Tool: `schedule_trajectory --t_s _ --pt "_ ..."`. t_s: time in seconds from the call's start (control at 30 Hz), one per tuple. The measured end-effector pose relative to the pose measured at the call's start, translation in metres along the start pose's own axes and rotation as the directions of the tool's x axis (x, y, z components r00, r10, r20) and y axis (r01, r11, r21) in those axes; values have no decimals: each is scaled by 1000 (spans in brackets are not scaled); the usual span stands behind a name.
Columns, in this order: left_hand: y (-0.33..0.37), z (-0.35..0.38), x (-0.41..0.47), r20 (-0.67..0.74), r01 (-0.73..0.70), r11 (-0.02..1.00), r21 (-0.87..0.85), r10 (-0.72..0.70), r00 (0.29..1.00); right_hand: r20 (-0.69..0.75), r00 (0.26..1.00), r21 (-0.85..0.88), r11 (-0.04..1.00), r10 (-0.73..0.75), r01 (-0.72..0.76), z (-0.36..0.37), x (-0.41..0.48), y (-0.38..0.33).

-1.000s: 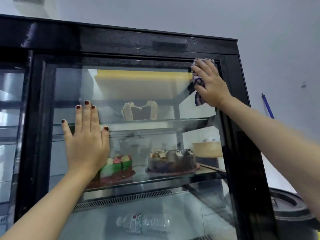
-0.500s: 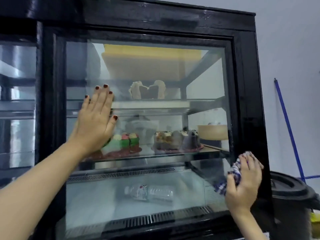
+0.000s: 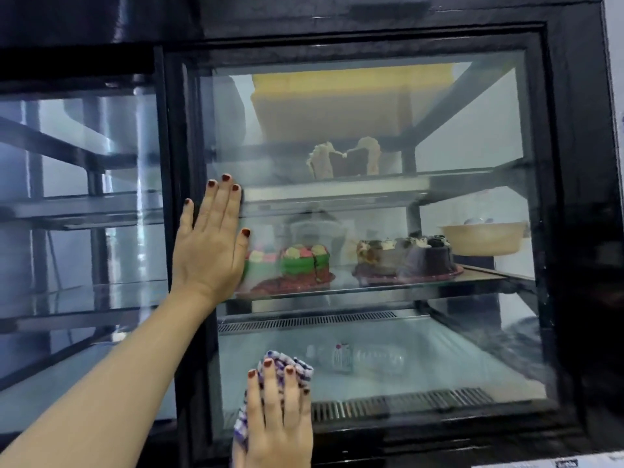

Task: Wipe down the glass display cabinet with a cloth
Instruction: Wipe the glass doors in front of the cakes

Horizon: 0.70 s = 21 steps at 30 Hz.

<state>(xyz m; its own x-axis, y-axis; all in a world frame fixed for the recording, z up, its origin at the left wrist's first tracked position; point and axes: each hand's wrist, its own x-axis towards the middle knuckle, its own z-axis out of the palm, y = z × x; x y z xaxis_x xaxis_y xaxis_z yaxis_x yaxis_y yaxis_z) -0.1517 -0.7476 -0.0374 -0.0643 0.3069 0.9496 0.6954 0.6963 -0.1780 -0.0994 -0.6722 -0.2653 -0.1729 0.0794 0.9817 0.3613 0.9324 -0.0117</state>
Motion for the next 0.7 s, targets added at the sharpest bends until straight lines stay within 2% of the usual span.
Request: schedule_trajectory --t_s 0.07,0.13,0.23,0.27,0.33,0.37,0.43,0.5,0.57,0.63,0.67,0.7 --pt "0 1 -1 2 1 1000 7 -1 1000 -7 998 43 997 -64 64 -5 2 16" --pt "-1 2 -1 7 3 1000 14 -3 1000 -87 995 66 996 -55 61 -12 5 54" --pt "-1 2 -1 4 3 1000 20 -3 1000 -134 973 104 979 186 -173 -34 22 135" --pt "0 2 -1 5 2 1000 18 -3 1000 -147 943 130 951 299 -282 -43 30 160" --pt "0 2 -1 6 3 1000 14 -3 1000 -170 831 218 843 529 -492 -56 44 193" --pt "0 3 -1 3 4 1000 10 -4 1000 -179 778 252 793 602 -555 -61 48 200" --pt "-1 5 -1 -10 0 1000 4 1 1000 -199 743 259 765 640 -589 -60 50 193" --pt "-2 7 -2 -24 -7 1000 -7 6 1000 -188 757 224 778 625 -587 -54 46 167" --pt "-3 9 -1 -28 -2 1000 -12 1 1000 -143 812 189 821 566 -539 -43 37 128" --pt "-5 10 -1 -25 3 1000 -1 -3 1000 -67 936 130 933 345 -334 -30 22 80" --pt "-5 10 -1 -29 1 1000 4 -1 1000 -26 986 93 982 168 -164 -25 12 59" --pt "-5 10 -1 -32 -3 1000 6 3 999 16 1000 61 998 -13 12 -20 3 44"
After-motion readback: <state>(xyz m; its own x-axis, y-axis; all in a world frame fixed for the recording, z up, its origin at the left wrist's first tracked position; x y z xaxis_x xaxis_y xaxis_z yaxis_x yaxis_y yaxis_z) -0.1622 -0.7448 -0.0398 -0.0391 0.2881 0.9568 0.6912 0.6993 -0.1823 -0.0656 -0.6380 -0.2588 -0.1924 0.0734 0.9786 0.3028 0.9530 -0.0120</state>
